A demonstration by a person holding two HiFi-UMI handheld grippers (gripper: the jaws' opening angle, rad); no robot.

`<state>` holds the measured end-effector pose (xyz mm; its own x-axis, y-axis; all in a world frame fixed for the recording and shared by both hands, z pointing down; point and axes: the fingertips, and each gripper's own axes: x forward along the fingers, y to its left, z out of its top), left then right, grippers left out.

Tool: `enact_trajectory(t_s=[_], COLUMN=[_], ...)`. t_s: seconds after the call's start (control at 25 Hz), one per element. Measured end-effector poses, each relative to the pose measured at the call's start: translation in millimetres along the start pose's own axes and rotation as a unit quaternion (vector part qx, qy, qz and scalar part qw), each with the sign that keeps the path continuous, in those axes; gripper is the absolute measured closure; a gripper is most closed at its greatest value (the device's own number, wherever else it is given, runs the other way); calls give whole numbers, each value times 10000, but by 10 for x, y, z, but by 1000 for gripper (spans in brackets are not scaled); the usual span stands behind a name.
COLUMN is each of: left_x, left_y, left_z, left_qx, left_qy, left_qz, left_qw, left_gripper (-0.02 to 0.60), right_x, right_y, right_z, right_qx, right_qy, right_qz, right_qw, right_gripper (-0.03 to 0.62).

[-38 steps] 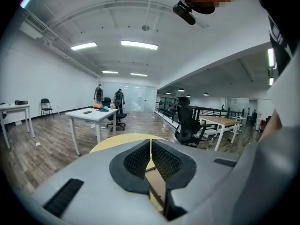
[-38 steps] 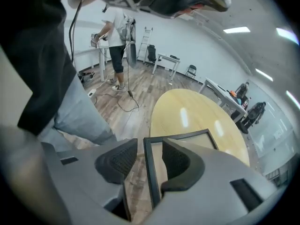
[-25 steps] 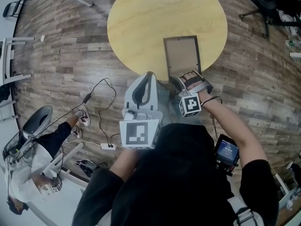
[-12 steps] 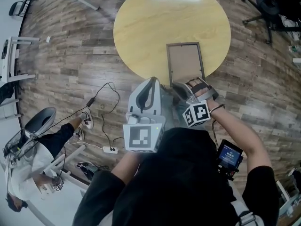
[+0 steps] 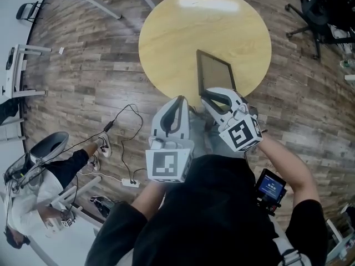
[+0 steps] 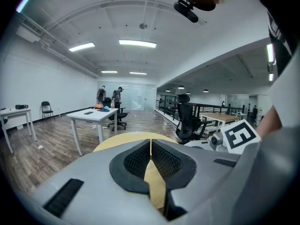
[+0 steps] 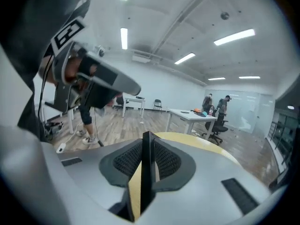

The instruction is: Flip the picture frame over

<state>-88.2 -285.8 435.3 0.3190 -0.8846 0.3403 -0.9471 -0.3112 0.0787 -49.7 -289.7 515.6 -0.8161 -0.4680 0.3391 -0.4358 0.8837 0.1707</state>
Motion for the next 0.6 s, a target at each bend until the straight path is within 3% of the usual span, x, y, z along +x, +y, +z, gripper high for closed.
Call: enact_trajectory(t_s=[0.12, 0.24, 0.36, 0.6], left_x=[20, 40, 43, 93], left_y=[-15, -82, -148, -293], left_z=[13, 56, 68, 113], left_qx=[103, 90, 105, 213], left_qy=[-50, -96, -69, -85], left_qz=[-36, -81, -144, -257], left_qw=[9999, 9999, 9998, 9994], left_gripper=[552, 552, 552, 552], right_x=[-101, -282, -501, -992], right_y=[-276, -585, -862, -1308], right_z=[138, 166, 123, -103], right_qx=[886, 1680, 2408, 3568], right_qy=[-447, -821, -1241, -1843], right_qz=[-253, -683, -1120, -1886], right_qw=[9947, 9800, 9561, 8962], right_gripper=[507, 507, 507, 507])
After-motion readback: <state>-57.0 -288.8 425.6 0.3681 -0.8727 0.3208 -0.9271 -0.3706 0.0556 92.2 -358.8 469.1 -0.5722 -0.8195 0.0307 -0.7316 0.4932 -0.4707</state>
